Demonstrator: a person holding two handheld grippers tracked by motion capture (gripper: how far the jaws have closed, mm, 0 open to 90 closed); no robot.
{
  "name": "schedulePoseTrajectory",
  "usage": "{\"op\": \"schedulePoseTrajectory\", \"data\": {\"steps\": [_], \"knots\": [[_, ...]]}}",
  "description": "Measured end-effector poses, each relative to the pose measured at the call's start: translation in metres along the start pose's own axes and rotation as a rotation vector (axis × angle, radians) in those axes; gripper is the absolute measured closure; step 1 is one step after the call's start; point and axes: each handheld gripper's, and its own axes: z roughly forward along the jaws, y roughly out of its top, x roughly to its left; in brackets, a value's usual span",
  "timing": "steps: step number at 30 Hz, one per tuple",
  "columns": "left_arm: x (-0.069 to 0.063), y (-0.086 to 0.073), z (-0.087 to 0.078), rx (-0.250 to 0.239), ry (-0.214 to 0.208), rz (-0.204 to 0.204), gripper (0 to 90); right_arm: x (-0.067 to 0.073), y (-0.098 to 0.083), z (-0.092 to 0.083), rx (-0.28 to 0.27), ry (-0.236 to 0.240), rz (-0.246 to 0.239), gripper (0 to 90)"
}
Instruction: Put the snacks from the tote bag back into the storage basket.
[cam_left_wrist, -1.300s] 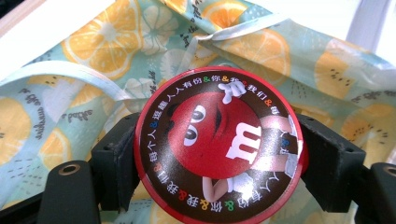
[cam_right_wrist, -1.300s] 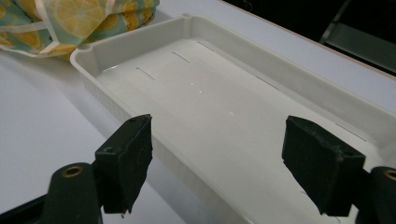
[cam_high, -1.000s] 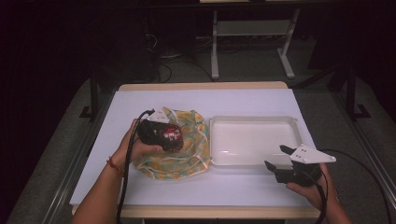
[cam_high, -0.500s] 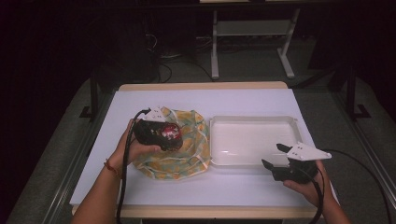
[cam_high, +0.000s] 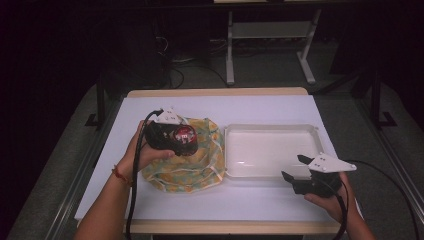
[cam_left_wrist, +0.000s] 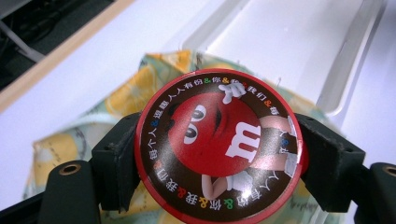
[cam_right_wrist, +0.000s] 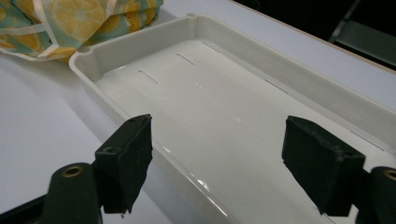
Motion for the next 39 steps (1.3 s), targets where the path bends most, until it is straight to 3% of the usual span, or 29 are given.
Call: {"op": "schedulePoseTrajectory", "data": {"steps": [20,39], "knots": [[-0.009,0.027,0.021,0.049,-0.036,0.051,23.5,0.000,-0.001,0.001,0.014,0.003,-0.003,24.1],[-0.022,0.050,0.035,0.037,-0.066,0.082,23.6,-0.002,-0.001,0.001,0.004,0.004,0.000,24.1]]}}
